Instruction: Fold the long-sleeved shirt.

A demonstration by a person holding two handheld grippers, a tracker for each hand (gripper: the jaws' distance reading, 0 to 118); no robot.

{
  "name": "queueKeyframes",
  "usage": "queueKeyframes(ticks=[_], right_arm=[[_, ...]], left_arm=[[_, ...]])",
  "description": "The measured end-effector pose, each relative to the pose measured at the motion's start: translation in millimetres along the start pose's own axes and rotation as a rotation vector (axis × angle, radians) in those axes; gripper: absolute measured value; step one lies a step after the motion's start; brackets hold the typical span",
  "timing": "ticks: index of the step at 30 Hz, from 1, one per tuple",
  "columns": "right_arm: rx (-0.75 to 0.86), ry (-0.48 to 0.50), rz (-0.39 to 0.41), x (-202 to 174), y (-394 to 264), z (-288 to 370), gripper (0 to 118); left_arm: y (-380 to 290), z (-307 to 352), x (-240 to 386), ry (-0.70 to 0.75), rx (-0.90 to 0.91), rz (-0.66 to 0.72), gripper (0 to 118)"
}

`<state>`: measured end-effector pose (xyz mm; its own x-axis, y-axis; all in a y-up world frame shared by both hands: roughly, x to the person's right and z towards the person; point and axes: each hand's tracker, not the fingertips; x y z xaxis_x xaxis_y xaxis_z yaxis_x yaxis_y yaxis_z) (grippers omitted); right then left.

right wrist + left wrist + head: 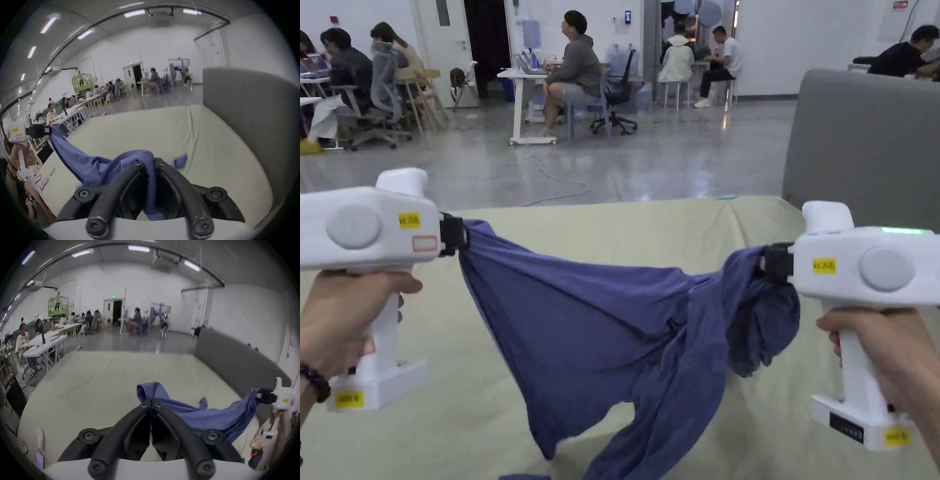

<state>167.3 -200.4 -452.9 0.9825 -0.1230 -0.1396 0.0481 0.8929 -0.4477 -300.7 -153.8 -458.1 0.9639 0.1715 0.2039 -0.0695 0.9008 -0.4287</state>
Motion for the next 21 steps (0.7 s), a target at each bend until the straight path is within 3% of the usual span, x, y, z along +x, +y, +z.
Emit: queueKeyframes(ticks=[3, 7, 12, 16, 21], right_arm=[[0.081, -0.026, 0.082, -19, 76, 4, 5], [0.138, 0.023, 0.033, -29, 165, 13, 5], [0.213, 0.009, 0.047, -30, 246, 20, 5], [0.227, -0.01, 0.021, -30, 269, 20, 5], [0.178, -0.037, 0.015, -20, 241, -14, 5]], left_arm=[[67, 23, 9, 0.006, 0.099, -0.015, 0], [141, 45, 32, 0.067, 0.191, -0.045, 0], [200, 58, 54, 0.094, 0.275, -0.013, 0], [212, 51, 68, 0.088, 0.289, -0.008, 0], [179, 10, 77, 0.097, 0.241, -0.013, 0]])
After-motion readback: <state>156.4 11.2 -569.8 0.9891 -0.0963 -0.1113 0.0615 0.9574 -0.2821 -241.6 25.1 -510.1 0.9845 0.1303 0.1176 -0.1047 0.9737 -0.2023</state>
